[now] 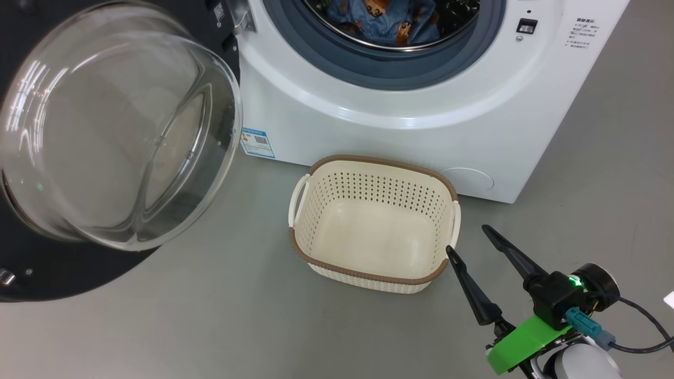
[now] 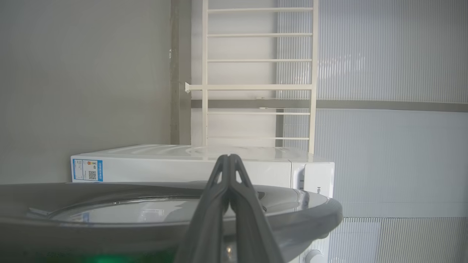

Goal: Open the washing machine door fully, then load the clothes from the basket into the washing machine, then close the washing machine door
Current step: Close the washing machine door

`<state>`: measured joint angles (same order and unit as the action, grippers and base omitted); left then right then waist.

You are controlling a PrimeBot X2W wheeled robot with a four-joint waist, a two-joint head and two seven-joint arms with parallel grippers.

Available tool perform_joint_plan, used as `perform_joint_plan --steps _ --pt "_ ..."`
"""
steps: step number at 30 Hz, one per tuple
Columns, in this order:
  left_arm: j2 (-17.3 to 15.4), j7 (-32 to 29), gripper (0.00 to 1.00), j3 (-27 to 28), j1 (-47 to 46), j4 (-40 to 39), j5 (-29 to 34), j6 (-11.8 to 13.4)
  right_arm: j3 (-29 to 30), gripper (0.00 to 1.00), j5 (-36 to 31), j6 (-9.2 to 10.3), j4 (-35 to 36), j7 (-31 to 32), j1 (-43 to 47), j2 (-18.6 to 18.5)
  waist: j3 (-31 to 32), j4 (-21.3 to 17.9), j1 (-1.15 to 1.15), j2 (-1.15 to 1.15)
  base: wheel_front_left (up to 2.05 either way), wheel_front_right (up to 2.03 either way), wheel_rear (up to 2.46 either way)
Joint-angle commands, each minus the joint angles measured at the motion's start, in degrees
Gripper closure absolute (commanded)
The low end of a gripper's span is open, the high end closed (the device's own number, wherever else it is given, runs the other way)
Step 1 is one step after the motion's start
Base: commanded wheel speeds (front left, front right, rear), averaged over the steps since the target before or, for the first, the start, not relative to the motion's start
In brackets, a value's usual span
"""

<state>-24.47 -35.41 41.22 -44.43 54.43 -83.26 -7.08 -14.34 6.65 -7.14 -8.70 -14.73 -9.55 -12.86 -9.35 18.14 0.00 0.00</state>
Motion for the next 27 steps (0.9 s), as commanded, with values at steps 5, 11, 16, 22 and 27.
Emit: perform_joint_plan --steps 5,11,16,22,27 --pt "-1.7 -5.4 1.0 -0.3 2.2 -2.7 -2.5 -0.4 -1.9 0.0 0.1 -0.35 1.1 -0.3 -1.0 -0.6 0.4 -0.2 0.0 0.0 0.0 0.0 0.0" --pt "-0.2 -11.0 1.0 -0.5 3.0 -5.1 -5.1 -0.4 -2.0 0.0 0.2 -0.35 1.0 -0.3 -0.8 -0.5 0.8 -0.2 0.0 0.0 0.0 0.0 0.0" --pt "0.6 -13.7 1.0 -1.0 4.3 -6.7 -5.6 -0.4 -1.6 0.0 0.2 -0.35 1.0 -0.3 -0.6 0.0 1.0 0.0 0.0 0.0 0.0 0.0 0.0" --pt "2.5 -18.2 1.0 -1.5 5.8 -9.9 -7.3 -0.4 -1.1 0.0 0.2 -0.35 1.1 -0.3 -0.4 1.2 1.1 0.2 0.0 0.0 0.0 0.0 0.0" --pt "4.2 -21.8 1.0 -2.0 7.5 -13.1 -8.3 -0.4 -0.7 0.0 0.1 -0.35 1.2 -0.3 -0.4 2.1 1.1 0.1 0.0 0.0 0.0 0.0 0.0"
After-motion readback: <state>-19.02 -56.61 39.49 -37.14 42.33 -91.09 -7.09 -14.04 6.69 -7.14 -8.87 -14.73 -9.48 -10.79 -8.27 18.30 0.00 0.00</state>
